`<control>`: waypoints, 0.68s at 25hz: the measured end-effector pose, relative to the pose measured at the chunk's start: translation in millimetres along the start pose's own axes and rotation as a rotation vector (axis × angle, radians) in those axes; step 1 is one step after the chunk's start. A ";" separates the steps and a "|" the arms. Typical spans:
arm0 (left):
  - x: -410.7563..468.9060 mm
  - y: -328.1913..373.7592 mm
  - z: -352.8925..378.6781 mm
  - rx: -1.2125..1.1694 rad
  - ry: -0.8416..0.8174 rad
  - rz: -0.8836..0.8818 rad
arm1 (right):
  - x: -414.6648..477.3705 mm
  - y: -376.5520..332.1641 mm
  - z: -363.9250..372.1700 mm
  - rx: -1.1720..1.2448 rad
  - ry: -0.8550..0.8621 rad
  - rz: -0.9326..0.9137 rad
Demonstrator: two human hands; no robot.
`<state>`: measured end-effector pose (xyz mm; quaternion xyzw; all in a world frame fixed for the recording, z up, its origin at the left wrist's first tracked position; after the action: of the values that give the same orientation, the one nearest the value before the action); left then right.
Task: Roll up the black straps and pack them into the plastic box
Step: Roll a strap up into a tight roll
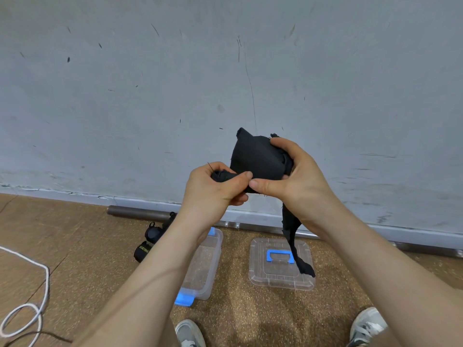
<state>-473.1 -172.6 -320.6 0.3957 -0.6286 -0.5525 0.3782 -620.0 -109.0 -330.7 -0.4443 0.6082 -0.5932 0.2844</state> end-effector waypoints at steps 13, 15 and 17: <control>0.1 -1.4 0.6 -0.137 -0.010 -0.012 | -2.1 0.4 -0.6 0.094 0.033 0.019; 1.3 -0.9 -0.2 -0.170 -0.029 0.001 | -3.1 0.4 1.9 0.085 0.019 0.023; 2.6 1.0 -4.5 -0.224 -0.179 0.011 | -0.5 1.9 0.2 0.120 0.021 0.061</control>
<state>-470.1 -176.7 -319.1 0.2966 -0.5966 -0.6500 0.3654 -620.0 -108.8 -332.6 -0.4013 0.5877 -0.6245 0.3219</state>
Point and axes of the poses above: each hand's wrist, its own x-axis towards the middle knuckle, its own z-axis out of the palm, y = z × x, the point moved 3 cm from there along x, towards the middle knuckle, and after that the axes turned 1 degree about -z, right-handed, at the moved point
